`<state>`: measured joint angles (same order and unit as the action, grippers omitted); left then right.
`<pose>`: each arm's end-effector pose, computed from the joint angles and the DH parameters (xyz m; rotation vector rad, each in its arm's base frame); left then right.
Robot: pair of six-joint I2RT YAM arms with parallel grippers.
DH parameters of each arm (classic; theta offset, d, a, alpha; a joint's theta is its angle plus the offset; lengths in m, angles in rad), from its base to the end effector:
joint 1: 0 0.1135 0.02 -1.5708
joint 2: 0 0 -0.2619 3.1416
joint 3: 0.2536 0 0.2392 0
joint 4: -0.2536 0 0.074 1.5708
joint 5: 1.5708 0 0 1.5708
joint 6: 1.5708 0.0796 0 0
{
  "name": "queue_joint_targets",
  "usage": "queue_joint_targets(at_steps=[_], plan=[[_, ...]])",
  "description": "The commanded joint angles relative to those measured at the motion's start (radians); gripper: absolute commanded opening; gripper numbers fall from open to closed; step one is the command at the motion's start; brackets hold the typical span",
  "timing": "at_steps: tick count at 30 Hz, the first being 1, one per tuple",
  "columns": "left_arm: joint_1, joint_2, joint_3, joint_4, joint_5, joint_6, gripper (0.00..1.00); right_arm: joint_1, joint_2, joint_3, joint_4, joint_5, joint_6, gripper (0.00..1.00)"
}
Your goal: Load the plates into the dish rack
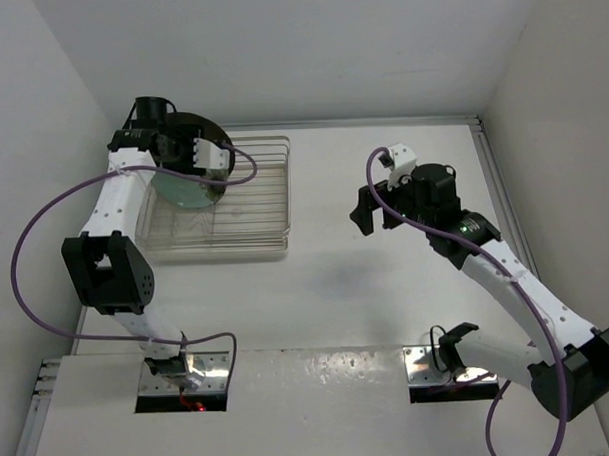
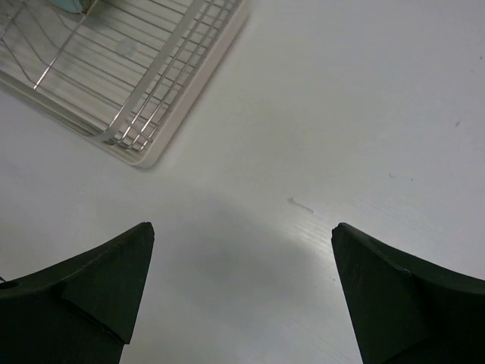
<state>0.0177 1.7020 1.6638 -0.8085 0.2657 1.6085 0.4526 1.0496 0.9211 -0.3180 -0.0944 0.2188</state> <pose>0.3881 -0.0140 0.3113 1.8162 1.6084 0.4441 0.2352 0.1227 0.3043 -0.3002 2.0322 0.5177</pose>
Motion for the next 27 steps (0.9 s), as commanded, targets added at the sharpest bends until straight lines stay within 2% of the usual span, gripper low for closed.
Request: queue_joint_targets(at_steps=[1,4,7,8,11,12,13,15,16,17,19,21,23,27], plan=[[0.016,-0.042,0.044,0.083,0.030,-0.062,0.71,-0.009,-0.003,0.050,-0.033,0.015,0.050,1.00],[0.016,-0.082,0.086,0.109,0.021,-0.140,0.79,-0.017,0.007,0.051,-0.056,0.016,0.082,1.00],[0.016,-0.120,0.160,0.121,-0.017,-0.310,0.82,-0.046,0.024,0.051,-0.107,0.018,0.152,1.00],[0.030,-0.151,0.180,0.130,-0.026,-0.428,0.83,-0.060,0.026,0.047,-0.124,0.030,0.172,1.00],[0.059,-0.198,0.226,0.141,-0.109,-0.643,0.87,-0.101,0.032,-0.001,-0.165,0.083,0.280,1.00],[0.091,-0.234,0.226,0.141,-0.147,-0.802,0.87,-0.110,0.027,-0.028,-0.174,0.093,0.366,1.00],[0.115,-0.255,0.211,0.141,-0.219,-0.891,0.87,-0.118,0.020,-0.057,-0.194,0.123,0.367,1.00],[0.215,-0.315,0.055,0.141,-0.267,-1.087,0.87,-0.117,0.006,-0.097,-0.210,0.207,0.411,1.00],[0.246,-0.397,-0.034,0.159,-0.292,-1.122,0.87,-0.118,0.001,-0.113,-0.220,0.235,0.439,1.00],[0.276,-0.442,-0.232,0.202,-0.307,-1.156,0.87,-0.118,-0.005,-0.154,-0.222,0.255,0.445,1.00],[0.367,-0.478,-0.362,0.203,-0.339,-1.281,0.85,-0.121,-0.016,-0.175,-0.227,0.304,0.445,1.00],[0.440,-0.525,-0.530,0.212,-0.332,-1.353,0.85,-0.126,-0.014,-0.179,-0.242,0.312,0.436,1.00],[0.468,-0.565,-0.690,0.271,-0.321,-1.390,0.85,-0.127,-0.011,-0.160,-0.254,0.312,0.407,1.00],[0.492,-0.623,-0.892,0.392,-0.416,-1.431,0.85,-0.126,-0.017,-0.146,-0.260,0.317,0.367,1.00]])
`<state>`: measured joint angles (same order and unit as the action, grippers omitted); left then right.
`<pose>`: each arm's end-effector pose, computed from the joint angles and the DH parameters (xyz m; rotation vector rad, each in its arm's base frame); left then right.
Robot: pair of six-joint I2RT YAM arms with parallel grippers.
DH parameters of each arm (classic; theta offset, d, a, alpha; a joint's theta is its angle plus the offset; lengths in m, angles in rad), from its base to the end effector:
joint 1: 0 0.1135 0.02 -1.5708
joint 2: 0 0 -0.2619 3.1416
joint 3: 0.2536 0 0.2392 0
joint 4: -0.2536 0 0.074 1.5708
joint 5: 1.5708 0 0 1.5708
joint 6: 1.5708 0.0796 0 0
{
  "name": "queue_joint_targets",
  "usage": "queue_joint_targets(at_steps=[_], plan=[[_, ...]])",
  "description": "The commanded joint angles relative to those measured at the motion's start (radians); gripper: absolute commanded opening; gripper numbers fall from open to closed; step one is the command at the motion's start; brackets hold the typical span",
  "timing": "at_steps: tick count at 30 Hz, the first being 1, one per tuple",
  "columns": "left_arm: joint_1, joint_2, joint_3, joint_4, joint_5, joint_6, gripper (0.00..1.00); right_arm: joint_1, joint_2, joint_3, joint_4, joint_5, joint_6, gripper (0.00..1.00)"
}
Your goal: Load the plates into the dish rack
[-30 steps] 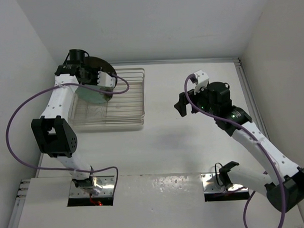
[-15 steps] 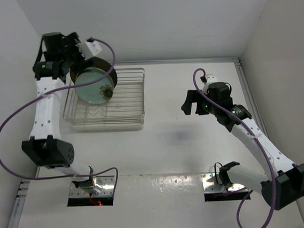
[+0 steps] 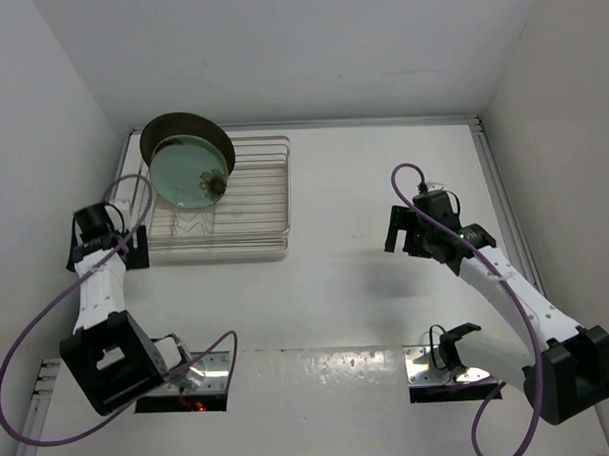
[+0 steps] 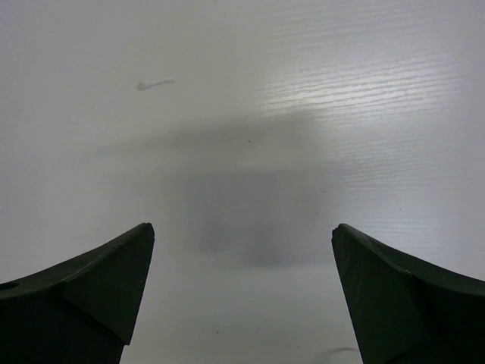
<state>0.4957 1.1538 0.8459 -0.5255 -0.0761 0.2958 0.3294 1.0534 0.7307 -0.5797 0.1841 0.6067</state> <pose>0.2222 0.1270 0.2264 -0.2805 2.4358 0.4513 0.2161 0.0585 0.2051 0.4180 2.4250 0.1827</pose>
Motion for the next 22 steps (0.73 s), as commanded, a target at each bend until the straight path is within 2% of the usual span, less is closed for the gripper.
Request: queue_joint_targets(at_steps=[1,9,22], plan=[[0.023,-0.089,-0.103,0.125,-0.086,-0.129,0.85,-0.003,-0.029,0.045,0.001,0.035,-0.037,1.00],[0.023,-0.155,-0.223,0.197,-0.074,-0.063,0.84,-0.001,-0.029,0.058,0.032,0.063,-0.156,1.00],[-0.019,-0.186,-0.242,0.197,-0.056,-0.044,0.84,-0.004,-0.122,0.009,0.053,0.051,-0.180,1.00]])
